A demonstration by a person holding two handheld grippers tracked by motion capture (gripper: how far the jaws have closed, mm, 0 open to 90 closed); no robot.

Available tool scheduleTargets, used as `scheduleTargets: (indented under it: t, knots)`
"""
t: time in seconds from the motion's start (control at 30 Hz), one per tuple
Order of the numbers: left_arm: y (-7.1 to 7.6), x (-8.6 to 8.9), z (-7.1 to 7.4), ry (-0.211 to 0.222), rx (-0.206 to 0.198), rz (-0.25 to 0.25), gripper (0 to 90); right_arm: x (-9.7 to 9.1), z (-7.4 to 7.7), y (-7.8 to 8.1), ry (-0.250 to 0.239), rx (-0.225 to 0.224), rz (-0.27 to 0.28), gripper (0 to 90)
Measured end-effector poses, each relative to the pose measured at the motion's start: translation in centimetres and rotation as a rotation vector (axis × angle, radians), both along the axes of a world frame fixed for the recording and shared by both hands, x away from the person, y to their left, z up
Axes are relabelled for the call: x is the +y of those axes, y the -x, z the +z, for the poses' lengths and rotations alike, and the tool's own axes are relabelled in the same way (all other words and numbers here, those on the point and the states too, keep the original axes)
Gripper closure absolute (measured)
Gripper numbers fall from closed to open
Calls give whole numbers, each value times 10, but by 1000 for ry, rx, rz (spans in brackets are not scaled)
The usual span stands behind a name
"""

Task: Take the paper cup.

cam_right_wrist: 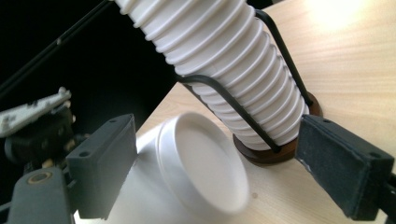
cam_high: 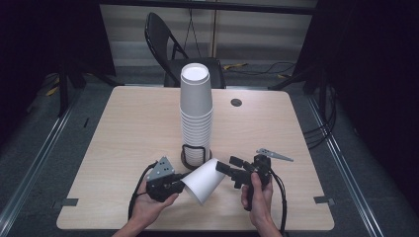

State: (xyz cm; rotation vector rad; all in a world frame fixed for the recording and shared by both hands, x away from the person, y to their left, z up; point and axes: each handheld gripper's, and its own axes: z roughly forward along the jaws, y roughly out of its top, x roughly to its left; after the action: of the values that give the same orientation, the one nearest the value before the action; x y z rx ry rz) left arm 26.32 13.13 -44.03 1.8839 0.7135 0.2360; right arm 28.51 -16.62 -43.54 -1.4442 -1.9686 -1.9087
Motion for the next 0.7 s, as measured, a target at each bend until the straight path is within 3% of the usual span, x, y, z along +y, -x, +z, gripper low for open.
scheduleTargets:
  t: [0.07,0.27,0.37,0.47,0.53,0.63,0.7]
  knots:
    - [-1,3,4,-12,2,4,865,-3,0,2,22,-33,-3,124]
    - [-7,9,6,-15,63,24,865,-8,-5,6,60,-51,29,132]
    - [-8,9,10,-63,62,21,865,-7,-6,9,93,-86,62,139]
    - [-9,12,16,-95,33,28,867,-5,-6,11,144,-124,63,139]
    - [-12,16,19,-115,17,36,867,-4,-7,10,151,-107,65,138]
    - [-15,25,23,-131,21,53,867,-5,-11,9,182,-128,49,133]
    - [-17,29,25,-127,42,43,867,-4,-14,10,232,-176,31,129]
